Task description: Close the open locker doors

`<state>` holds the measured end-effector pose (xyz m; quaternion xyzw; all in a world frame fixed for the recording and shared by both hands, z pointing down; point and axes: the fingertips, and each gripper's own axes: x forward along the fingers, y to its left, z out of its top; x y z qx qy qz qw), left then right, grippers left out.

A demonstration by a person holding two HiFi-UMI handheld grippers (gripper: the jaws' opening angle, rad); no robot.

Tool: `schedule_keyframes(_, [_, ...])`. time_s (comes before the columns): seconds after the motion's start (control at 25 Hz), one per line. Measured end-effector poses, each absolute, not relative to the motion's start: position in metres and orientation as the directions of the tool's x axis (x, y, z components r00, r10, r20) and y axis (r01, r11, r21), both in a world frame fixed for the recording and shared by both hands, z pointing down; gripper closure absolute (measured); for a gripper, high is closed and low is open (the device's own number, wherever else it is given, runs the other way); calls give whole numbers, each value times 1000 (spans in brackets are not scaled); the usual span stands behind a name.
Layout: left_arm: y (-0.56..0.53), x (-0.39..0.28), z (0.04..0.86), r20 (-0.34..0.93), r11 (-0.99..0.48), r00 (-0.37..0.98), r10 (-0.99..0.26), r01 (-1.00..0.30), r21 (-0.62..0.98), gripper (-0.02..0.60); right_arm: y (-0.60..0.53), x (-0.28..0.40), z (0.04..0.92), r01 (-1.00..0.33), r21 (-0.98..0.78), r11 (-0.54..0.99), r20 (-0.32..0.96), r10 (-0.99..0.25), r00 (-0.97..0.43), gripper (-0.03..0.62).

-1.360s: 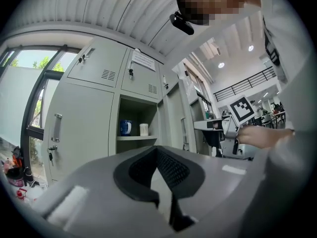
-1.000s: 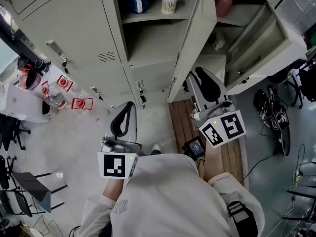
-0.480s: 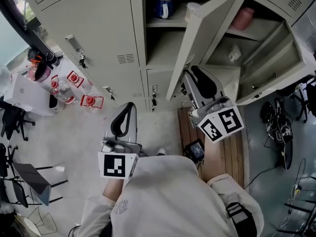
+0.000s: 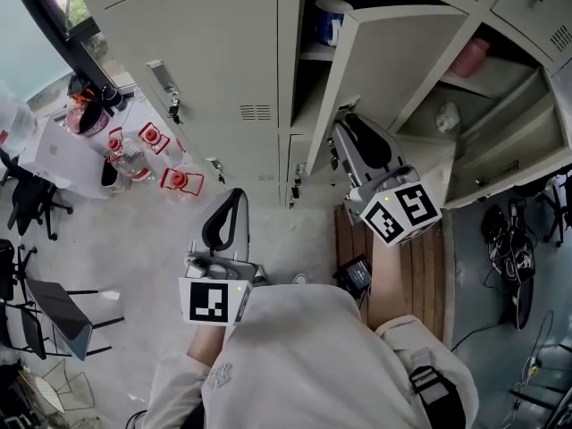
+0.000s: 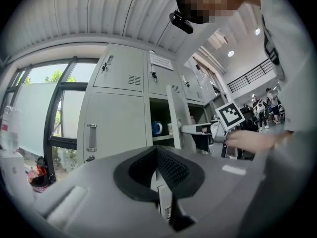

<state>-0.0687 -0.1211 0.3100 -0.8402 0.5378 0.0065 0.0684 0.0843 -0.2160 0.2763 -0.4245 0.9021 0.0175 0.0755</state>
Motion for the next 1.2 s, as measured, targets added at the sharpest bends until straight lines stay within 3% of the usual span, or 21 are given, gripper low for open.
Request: schedule_keyframes(1.2, [-158,-104,327,2,-345,346,-938,-936,-69,574,-318,61,292,-789,-31,613,-106,-787,-608,525])
